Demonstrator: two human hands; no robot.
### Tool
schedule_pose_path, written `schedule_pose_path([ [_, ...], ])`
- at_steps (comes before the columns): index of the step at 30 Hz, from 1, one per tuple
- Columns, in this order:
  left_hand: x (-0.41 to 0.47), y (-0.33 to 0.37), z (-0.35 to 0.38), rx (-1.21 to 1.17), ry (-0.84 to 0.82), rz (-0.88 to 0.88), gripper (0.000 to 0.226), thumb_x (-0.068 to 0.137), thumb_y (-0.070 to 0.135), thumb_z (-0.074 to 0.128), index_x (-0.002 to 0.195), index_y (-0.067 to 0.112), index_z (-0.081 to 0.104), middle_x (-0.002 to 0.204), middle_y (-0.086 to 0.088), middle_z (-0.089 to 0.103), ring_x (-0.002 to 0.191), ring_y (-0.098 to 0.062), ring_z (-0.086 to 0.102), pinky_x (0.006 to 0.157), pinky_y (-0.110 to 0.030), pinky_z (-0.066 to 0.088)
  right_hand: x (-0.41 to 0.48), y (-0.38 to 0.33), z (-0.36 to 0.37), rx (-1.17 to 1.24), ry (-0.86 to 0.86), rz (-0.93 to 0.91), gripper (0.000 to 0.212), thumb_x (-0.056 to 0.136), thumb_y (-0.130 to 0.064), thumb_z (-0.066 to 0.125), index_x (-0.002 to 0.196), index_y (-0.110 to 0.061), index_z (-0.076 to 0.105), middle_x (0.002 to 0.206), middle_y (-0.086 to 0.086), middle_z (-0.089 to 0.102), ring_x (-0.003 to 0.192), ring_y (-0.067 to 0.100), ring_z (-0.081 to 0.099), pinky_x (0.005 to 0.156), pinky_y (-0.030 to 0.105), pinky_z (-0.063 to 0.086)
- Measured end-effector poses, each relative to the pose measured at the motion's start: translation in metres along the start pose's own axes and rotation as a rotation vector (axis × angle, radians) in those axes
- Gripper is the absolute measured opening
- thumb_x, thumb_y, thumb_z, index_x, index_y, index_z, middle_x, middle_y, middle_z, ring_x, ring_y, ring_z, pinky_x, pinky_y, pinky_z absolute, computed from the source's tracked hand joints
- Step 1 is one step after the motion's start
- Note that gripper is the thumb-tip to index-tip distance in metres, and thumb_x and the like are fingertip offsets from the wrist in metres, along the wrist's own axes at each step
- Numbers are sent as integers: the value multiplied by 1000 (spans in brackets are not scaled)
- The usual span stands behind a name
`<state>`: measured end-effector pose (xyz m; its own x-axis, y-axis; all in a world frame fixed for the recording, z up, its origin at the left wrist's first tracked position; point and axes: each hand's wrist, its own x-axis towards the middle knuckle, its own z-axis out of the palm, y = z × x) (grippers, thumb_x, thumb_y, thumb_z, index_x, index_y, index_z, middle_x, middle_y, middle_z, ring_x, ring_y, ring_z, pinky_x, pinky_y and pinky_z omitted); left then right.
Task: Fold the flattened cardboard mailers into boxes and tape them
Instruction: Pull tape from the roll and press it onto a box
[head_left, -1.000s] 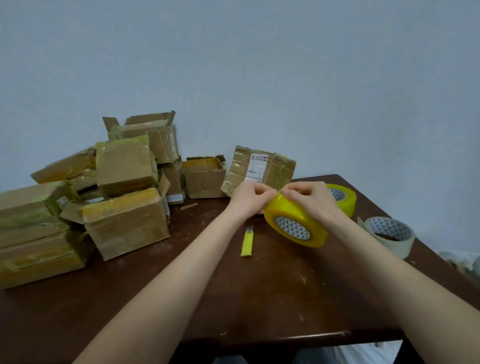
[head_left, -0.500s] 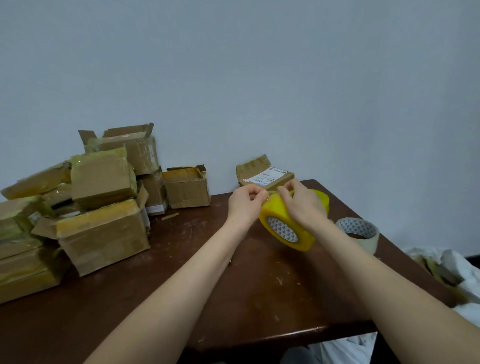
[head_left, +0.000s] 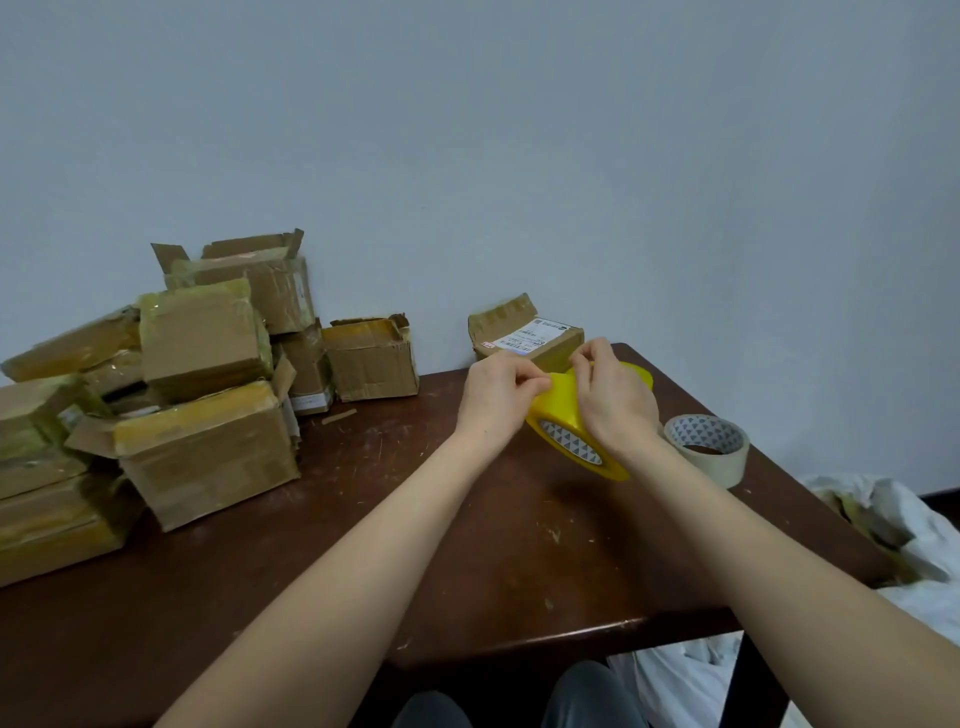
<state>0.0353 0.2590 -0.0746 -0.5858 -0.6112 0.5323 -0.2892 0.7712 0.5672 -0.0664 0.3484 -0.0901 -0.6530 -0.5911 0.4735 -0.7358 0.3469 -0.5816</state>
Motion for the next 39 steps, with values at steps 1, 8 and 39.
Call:
schedule_pose_path([
  [1,-2,0,1,55,16,36,14,87,22,66,91,14,76,91,3,65,90,-15,58,78,-26,44,-2,0,1,-33,0,-17,28,104,-34,25,112,-15,46,87,6,59,85,33,58,64,37,38],
  [8,-14,-36,-4,528,-120,-92,36,99,42,40,107,23,70,125,6,60,116,-24,51,80,-36,45,-24,10,26,-354,-172,-228,30,104,-39,24,111,-20,47,108,2,62,91,30,60,62,36,41],
  [39,160,-89,17,-618,-1,-745,4,85,17,70,86,14,70,84,-3,69,80,-15,64,79,-33,56,157,-36,91,549,-481,341,29,100,-37,45,104,-13,61,89,-1,64,80,12,62,73,28,50],
])
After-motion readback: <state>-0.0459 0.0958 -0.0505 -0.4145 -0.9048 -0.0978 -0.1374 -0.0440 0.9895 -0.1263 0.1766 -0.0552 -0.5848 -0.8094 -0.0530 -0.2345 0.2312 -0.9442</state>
